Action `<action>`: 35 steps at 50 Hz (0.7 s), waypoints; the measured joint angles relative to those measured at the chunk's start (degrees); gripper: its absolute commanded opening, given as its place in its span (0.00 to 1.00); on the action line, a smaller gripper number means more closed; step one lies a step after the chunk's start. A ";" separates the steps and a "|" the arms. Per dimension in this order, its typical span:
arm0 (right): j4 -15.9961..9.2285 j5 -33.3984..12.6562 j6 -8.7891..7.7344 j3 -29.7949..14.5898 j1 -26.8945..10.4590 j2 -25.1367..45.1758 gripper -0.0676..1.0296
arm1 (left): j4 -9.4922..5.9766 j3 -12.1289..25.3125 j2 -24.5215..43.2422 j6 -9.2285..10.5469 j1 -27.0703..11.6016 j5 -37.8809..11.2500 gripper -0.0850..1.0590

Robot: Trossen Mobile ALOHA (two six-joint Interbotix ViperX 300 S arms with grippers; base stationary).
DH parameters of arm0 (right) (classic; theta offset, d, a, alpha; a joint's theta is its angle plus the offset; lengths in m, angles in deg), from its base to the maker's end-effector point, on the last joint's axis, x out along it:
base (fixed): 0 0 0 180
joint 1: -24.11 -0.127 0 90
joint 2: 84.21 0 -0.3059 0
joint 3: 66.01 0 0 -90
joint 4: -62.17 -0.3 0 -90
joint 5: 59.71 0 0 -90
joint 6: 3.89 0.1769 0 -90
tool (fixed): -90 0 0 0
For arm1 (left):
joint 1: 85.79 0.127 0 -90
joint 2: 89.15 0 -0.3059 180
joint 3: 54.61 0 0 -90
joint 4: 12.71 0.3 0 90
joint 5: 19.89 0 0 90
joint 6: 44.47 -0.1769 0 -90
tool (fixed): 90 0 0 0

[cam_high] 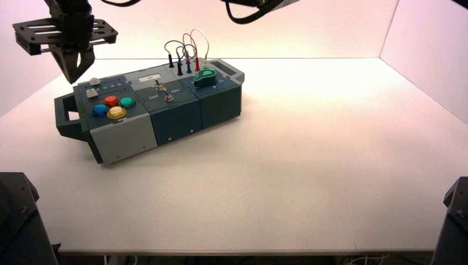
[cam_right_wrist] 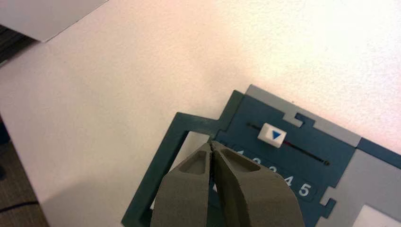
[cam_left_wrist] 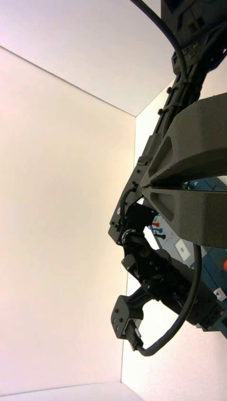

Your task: Move the top slider to position 3.

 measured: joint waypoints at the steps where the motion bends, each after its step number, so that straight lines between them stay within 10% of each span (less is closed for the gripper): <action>1: 0.09 0.00 0.00 -0.09 0.00 0.00 0.04 | 0.00 0.00 0.00 0.00 0.09 0.00 0.05; 35: 0.00 1.49 0.00 -3.25 2.64 2.99 0.04 | -0.09 0.00 0.97 0.00 0.09 0.18 0.05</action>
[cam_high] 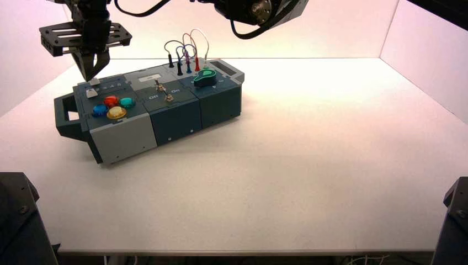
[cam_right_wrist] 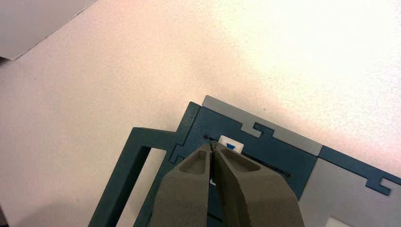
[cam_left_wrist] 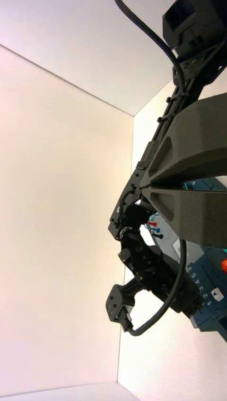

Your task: Move the top slider to position 3.

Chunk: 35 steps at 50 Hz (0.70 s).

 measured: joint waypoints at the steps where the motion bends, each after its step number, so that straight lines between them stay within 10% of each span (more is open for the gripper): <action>1: 0.09 0.00 0.00 0.00 0.00 0.09 0.04 | 0.00 0.00 0.00 0.09 0.00 0.00 0.05; 35: -0.18 0.88 0.00 -0.44 0.62 0.97 0.04 | -0.09 0.00 0.09 0.00 0.00 0.26 0.05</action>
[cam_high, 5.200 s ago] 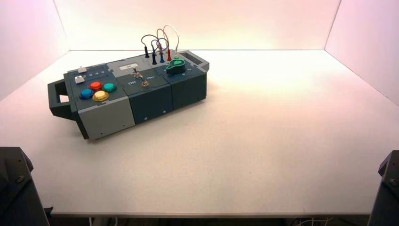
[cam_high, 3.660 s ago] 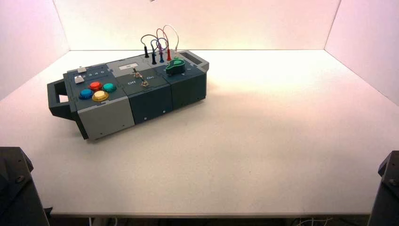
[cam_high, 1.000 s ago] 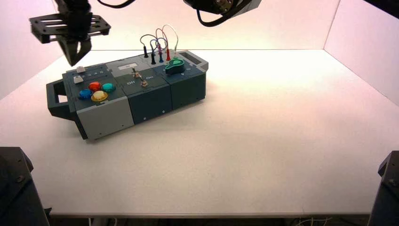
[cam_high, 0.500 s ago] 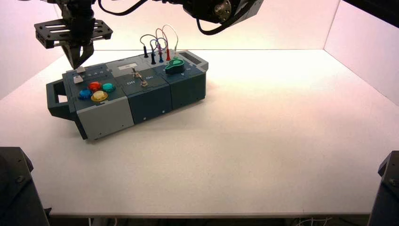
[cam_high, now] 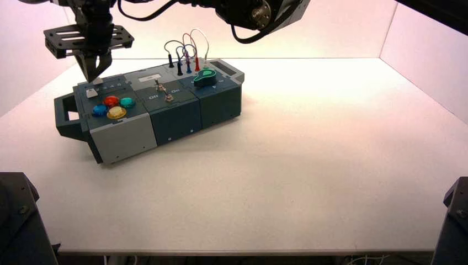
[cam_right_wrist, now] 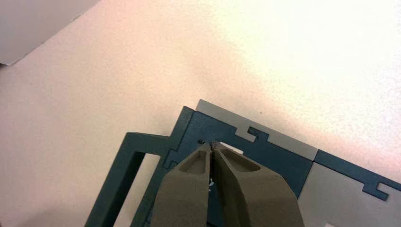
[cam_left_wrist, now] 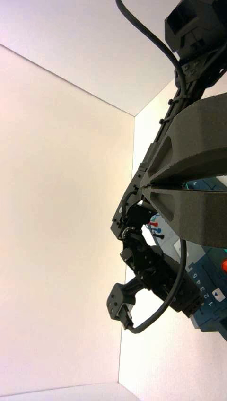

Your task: Move the top slider to position 3.

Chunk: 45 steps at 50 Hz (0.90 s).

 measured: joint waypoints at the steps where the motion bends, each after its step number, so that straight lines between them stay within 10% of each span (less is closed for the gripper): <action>1: 0.00 0.00 0.00 0.00 0.00 0.09 0.04 | 0.09 0.00 -0.09 0.00 -0.09 0.00 0.05; 45: -2.81 0.35 0.00 -0.26 0.53 0.70 0.04 | 0.09 0.00 0.00 0.00 0.00 0.18 0.05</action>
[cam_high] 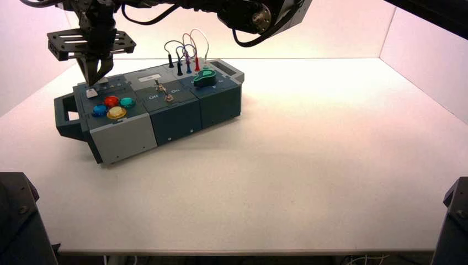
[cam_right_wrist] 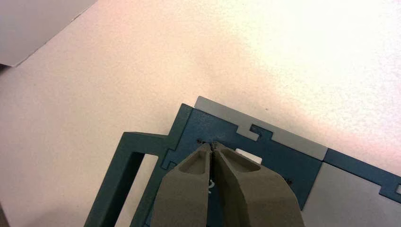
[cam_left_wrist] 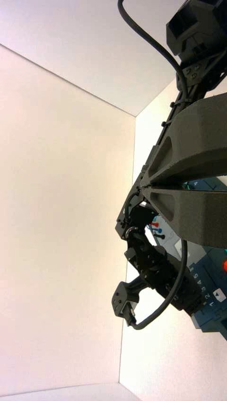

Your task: Move the top slider to position 3.

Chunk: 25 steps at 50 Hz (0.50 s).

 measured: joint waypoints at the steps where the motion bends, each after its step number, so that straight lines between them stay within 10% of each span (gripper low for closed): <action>1: -0.09 -0.09 0.00 -0.09 -0.09 0.09 0.04 | 0.00 0.00 0.00 0.00 0.00 0.00 0.05; 25: 2.46 -0.79 -2.02 -0.97 0.70 -5.45 0.04 | 0.00 0.00 0.00 0.00 -0.09 0.00 0.05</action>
